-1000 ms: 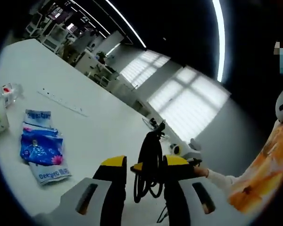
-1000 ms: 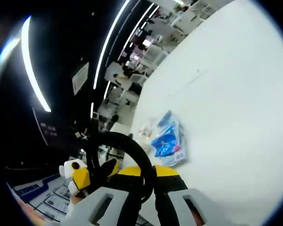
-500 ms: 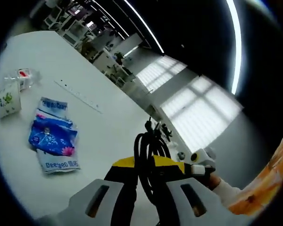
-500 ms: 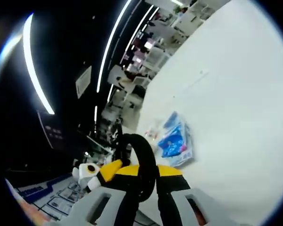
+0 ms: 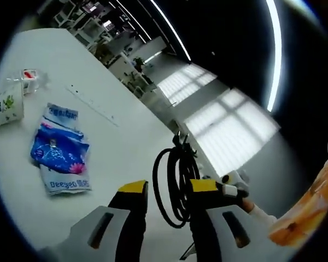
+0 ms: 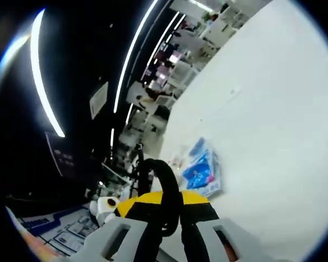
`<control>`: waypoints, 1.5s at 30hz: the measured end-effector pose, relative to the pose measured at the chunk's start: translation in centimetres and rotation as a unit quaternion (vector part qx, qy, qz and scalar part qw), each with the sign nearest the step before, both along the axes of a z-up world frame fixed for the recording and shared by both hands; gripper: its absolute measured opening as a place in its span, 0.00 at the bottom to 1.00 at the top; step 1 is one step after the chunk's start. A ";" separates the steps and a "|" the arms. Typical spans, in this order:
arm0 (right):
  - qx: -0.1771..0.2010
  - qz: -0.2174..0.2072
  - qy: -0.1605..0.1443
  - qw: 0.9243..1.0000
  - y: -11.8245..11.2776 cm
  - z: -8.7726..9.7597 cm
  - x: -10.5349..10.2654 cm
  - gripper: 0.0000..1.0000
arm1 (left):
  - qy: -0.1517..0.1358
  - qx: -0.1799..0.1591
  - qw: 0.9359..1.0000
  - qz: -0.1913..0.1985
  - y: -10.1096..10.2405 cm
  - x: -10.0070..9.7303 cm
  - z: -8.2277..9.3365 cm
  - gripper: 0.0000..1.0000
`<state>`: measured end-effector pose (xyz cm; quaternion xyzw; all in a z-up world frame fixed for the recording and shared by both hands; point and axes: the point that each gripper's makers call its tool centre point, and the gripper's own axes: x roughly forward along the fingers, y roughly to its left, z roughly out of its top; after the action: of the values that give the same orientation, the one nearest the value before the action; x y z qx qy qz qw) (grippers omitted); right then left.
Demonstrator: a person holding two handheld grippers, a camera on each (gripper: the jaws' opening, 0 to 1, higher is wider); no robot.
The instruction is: Arrange the tabletop items into an orderly group along one side of the table until the central work area is clear of visible clutter.
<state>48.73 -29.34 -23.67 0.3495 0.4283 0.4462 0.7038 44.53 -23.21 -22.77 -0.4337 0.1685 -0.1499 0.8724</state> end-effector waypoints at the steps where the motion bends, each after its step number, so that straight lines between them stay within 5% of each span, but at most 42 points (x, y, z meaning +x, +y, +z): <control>1: 0.000 -0.003 -0.001 1.000 -0.1 -0.1 0.3 0.06 | 0.003 0.004 1.000 0.004 0.3 -0.1 -0.2 0.38; 15: -0.080 -0.048 0.016 0.996 -2.2 -6.6 5.5 0.06 | 0.009 0.025 0.998 0.048 4.2 -2.7 -0.6 0.48; 27: -0.143 -0.090 0.074 0.983 -3.9 -13.5 8.1 0.07 | 0.015 0.017 0.998 0.050 3.8 -3.2 -1.1 0.47; 34: -0.146 -0.097 0.097 0.980 -4.0 -14.6 7.9 0.08 | 0.020 0.027 0.999 0.042 3.6 -3.0 -1.3 0.47; 45: -0.192 -0.077 0.059 0.977 -4.4 -15.8 7.2 0.09 | 0.026 0.021 0.999 0.041 3.5 -3.2 -1.9 0.47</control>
<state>55.94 -33.75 -39.49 0.2658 0.5186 0.2787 0.7634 41.31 -19.71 -24.63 -0.4254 0.1763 -0.0996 0.8821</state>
